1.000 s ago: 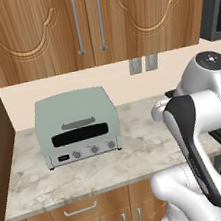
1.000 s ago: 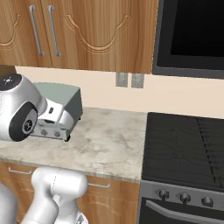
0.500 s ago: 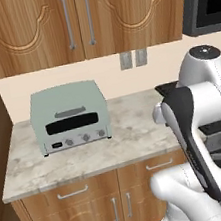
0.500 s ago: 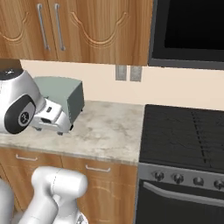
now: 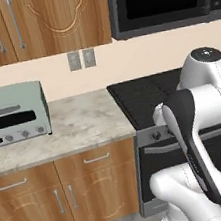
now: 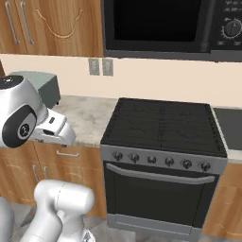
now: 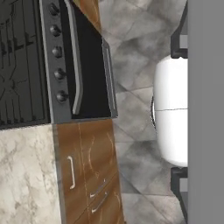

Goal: Navigate to the dishwasher.

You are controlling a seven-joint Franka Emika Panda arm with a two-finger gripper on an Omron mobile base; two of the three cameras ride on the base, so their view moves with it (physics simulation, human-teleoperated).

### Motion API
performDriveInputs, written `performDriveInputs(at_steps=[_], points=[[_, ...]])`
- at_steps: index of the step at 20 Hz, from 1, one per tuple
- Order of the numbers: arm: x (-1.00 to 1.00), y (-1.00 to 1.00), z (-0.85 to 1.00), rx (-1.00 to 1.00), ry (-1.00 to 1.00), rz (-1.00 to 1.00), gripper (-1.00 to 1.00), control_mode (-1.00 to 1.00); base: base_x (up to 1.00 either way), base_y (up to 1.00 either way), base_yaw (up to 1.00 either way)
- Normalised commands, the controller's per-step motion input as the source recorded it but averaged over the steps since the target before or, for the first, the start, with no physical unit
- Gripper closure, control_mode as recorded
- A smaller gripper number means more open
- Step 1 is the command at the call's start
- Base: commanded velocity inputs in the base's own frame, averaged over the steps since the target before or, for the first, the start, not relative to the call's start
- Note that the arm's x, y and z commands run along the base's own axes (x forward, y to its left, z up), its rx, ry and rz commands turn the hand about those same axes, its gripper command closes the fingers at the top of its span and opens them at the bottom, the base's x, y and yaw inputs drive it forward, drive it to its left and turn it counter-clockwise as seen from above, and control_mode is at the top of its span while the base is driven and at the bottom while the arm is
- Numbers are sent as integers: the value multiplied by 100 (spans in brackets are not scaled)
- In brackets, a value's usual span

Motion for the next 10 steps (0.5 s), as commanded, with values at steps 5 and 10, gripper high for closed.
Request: performDriveInputs(at_steps=[5, 10], points=[[0, 0, 0, 0, 0, 0, -100, 100, -27, -100, 0], [0, 0, 0, 0, 0, 0, -100, 100, -4, -100, 0]])
